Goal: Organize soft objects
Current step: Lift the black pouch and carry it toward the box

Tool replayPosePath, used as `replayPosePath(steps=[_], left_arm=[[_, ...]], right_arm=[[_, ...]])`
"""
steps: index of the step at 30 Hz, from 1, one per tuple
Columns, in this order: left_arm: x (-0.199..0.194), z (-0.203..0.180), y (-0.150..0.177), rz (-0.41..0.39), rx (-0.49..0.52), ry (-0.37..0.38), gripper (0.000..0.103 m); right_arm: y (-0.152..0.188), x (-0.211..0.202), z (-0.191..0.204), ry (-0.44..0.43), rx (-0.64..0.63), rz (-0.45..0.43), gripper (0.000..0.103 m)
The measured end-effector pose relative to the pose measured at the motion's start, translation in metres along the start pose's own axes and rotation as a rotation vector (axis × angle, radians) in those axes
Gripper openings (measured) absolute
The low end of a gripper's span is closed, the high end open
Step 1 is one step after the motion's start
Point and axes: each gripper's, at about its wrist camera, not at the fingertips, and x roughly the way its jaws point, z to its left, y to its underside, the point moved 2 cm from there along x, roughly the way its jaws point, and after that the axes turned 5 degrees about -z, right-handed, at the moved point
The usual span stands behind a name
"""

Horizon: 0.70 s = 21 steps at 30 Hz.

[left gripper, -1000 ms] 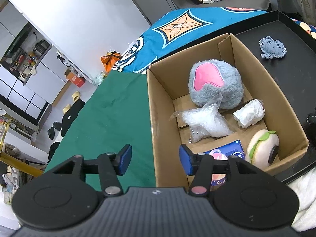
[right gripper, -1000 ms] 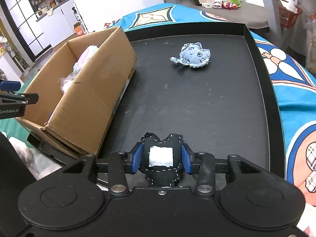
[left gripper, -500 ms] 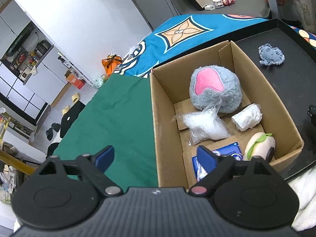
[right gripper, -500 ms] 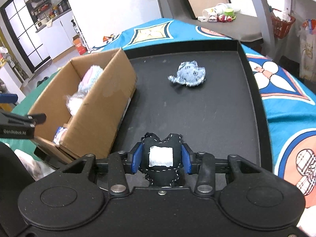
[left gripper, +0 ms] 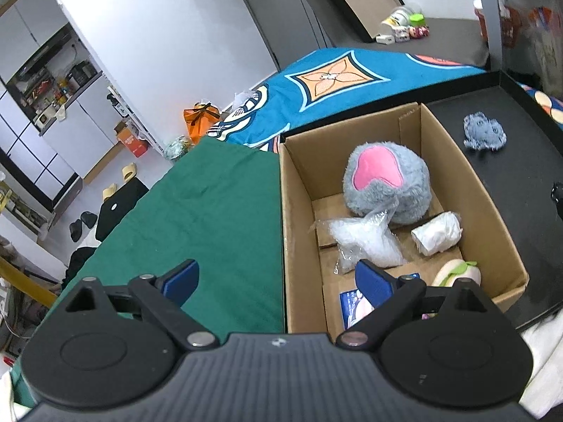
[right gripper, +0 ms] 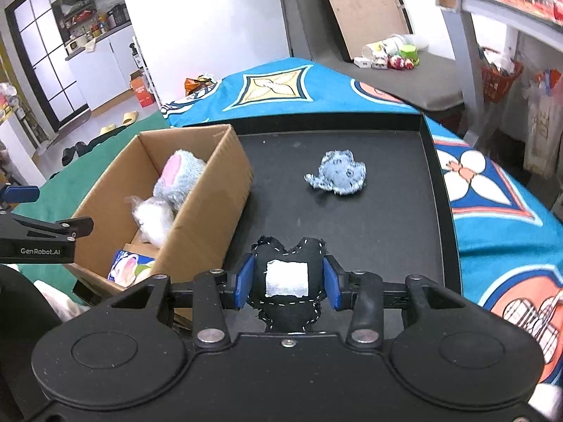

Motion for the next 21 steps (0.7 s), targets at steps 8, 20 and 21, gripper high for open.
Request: replayPosePath(steps=[8, 20, 21], left_arm=[[-0.003, 0.008, 0.000, -0.017, -0.048, 0.017, 0.095], [-0.003, 0.024, 0.002, -0.039, -0.153, 0.068, 0.091], [-0.002, 0.025, 0.003, -0.040, -0.162, 0.077, 0.089]], right_arm=[[-0.018, -0.007, 0.020, -0.004, -0.064, -0.027, 0.041], [-0.041, -0.005, 0.055, -0.003, -0.164, -0.046, 0.042], [-0.043, -0.004, 0.060, -0.005, -0.172, -0.048, 0.042]])
